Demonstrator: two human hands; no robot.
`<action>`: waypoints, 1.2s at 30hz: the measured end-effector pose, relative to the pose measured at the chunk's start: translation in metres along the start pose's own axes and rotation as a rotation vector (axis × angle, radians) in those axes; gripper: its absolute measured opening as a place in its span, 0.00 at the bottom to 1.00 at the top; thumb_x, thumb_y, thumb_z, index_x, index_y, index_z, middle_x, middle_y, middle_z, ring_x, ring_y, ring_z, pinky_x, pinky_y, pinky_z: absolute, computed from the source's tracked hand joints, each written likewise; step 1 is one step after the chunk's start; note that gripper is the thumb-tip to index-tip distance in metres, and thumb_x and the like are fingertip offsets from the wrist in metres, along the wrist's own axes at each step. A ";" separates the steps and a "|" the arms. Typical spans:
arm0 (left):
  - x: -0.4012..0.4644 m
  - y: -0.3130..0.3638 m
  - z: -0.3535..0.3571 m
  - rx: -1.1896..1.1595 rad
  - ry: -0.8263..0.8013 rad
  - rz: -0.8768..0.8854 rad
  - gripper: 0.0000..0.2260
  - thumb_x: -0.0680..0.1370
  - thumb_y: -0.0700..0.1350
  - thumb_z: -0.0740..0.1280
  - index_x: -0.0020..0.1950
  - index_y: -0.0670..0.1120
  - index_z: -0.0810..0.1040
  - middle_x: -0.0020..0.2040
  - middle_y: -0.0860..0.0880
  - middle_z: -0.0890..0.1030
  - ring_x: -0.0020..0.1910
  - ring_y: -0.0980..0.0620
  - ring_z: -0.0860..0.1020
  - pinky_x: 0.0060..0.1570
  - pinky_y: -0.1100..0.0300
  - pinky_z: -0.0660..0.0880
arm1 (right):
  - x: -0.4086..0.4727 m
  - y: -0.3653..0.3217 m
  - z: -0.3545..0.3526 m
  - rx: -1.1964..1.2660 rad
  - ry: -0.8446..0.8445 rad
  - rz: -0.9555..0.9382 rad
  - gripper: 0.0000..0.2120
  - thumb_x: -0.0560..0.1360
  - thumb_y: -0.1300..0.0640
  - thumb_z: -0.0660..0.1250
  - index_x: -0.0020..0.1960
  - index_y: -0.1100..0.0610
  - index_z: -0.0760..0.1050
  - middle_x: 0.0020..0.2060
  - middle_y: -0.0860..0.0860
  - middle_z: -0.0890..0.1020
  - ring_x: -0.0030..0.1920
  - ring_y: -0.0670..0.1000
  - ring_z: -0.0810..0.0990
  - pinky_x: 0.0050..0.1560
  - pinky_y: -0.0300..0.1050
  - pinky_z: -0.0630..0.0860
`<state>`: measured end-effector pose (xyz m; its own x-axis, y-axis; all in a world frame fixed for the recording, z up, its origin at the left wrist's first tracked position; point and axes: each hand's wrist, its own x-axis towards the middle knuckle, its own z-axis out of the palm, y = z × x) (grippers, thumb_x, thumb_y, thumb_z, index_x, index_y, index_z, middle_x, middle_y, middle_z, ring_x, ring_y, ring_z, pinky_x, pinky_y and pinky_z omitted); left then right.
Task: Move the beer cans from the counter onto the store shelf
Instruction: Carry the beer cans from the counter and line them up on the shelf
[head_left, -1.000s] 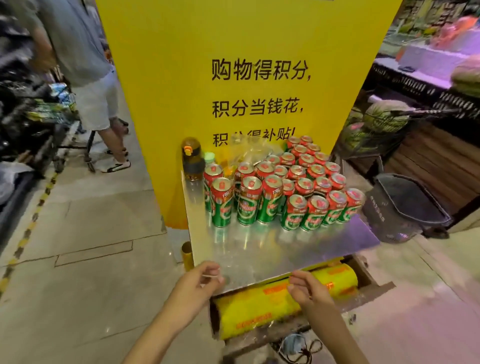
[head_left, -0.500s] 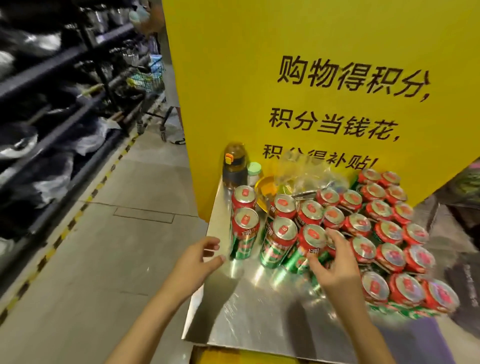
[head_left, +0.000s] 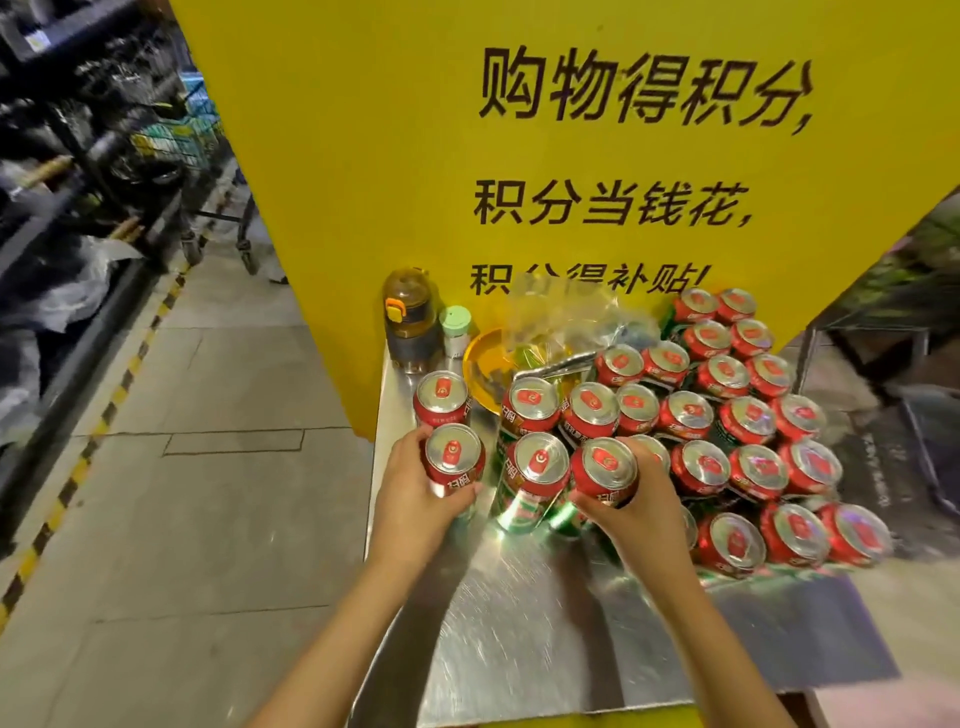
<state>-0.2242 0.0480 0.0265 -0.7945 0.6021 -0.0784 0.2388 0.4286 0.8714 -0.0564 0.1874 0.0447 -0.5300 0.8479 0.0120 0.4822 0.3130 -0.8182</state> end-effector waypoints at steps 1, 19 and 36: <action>-0.001 0.000 0.000 0.016 0.018 0.000 0.31 0.64 0.43 0.78 0.63 0.49 0.68 0.60 0.51 0.75 0.58 0.52 0.75 0.59 0.55 0.74 | 0.000 0.000 0.000 -0.004 0.011 0.018 0.25 0.61 0.58 0.79 0.46 0.39 0.70 0.44 0.37 0.78 0.46 0.31 0.76 0.42 0.28 0.68; -0.102 0.029 -0.043 -0.235 0.156 0.023 0.30 0.60 0.51 0.77 0.59 0.52 0.73 0.56 0.53 0.78 0.54 0.58 0.77 0.53 0.63 0.75 | -0.056 -0.034 -0.055 0.245 -0.085 -0.086 0.33 0.58 0.56 0.81 0.59 0.45 0.71 0.54 0.45 0.79 0.54 0.41 0.78 0.56 0.43 0.77; -0.348 0.022 -0.172 -0.343 0.928 -0.173 0.36 0.54 0.60 0.78 0.60 0.56 0.73 0.52 0.57 0.80 0.50 0.59 0.80 0.47 0.63 0.78 | -0.183 -0.176 0.035 0.396 -0.915 -0.533 0.26 0.55 0.52 0.79 0.51 0.46 0.75 0.45 0.42 0.82 0.45 0.37 0.80 0.39 0.27 0.75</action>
<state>-0.0386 -0.2675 0.1560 -0.9589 -0.2763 0.0639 0.0211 0.1554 0.9876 -0.0691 -0.0375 0.1661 -0.9919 -0.0362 0.1214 -0.1266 0.2450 -0.9612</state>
